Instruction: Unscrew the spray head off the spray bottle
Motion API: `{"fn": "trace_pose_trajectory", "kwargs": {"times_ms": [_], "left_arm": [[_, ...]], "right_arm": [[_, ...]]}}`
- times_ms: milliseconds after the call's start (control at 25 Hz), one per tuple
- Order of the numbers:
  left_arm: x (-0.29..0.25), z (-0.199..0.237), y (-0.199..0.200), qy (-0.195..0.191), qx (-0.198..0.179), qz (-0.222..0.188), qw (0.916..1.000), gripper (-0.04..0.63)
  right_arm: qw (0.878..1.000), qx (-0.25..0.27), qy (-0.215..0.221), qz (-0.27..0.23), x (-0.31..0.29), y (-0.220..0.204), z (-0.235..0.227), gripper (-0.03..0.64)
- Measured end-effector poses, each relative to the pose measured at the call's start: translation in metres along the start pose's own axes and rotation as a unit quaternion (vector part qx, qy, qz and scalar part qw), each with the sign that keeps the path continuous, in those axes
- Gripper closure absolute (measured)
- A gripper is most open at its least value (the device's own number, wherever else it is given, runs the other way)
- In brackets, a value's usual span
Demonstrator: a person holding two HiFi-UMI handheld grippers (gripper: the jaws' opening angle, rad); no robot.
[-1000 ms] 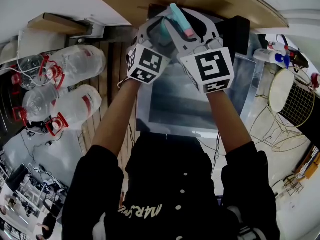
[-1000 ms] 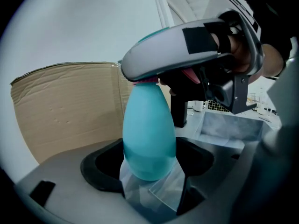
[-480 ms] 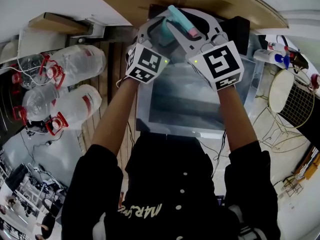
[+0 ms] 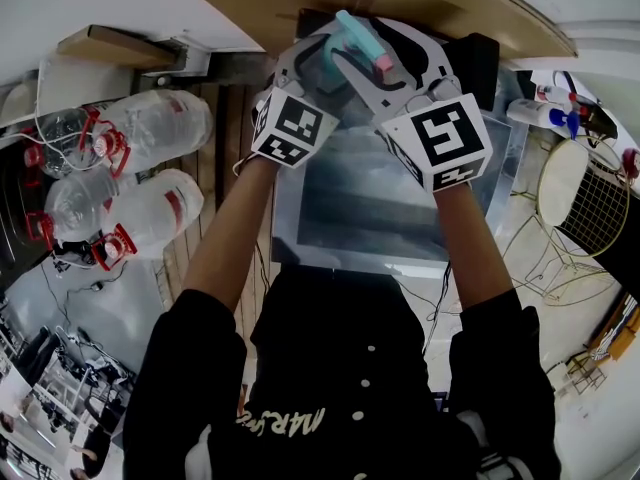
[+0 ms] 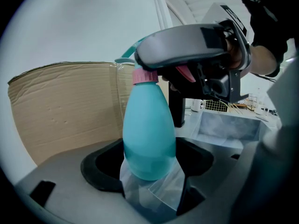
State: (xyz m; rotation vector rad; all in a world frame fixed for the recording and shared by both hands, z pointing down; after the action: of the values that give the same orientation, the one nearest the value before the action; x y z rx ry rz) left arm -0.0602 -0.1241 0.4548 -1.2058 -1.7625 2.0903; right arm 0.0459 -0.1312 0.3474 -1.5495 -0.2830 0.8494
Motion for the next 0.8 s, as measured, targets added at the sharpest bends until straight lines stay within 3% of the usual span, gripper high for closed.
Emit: {"fn": "trace_pose_trajectory", "kwargs": {"times_ms": [80,240,400,560,680,800], "left_arm": [[0.0,0.0,0.0,0.0,0.0,0.0,1.0,0.232],[0.0,0.0,0.0,0.002,0.0,0.0,1.0,0.232],[0.0,-0.001,0.0,0.002,0.001,0.001,1.0,0.232],[0.0,0.0,-0.004,0.003,0.002,0.006,1.0,0.232],[0.0,-0.001,-0.004,0.006,0.003,0.005,1.0,0.232],[0.0,-0.001,-0.005,0.007,0.004,0.007,0.9999,0.232]], "right_arm": [[1.0,-0.009,-0.021,-0.006,0.013,0.003,0.0,0.321],[0.995,-0.049,-0.077,-0.046,0.054,0.019,0.011,0.314],[0.989,-0.1,-0.076,-0.083,0.075,0.036,0.054,0.336],[0.997,-0.071,-0.018,-0.029,0.056,0.022,0.078,0.344],[0.996,-0.083,-0.029,0.005,0.032,0.011,0.067,0.339],[0.994,-0.103,-0.041,0.005,0.015,0.004,0.053,0.334]]}}
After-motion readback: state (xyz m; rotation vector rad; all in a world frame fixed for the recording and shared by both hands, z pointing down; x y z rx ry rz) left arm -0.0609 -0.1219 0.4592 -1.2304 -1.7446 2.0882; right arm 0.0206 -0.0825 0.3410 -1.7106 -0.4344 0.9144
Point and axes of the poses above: the fingertips, and each gripper's own axes: x backward along the fingers, z to its left, y out of its top, the point moved 9 cm from there along x, backward along the fingers, and after that the axes turned 3 degrees about x, right-handed, at the moved point
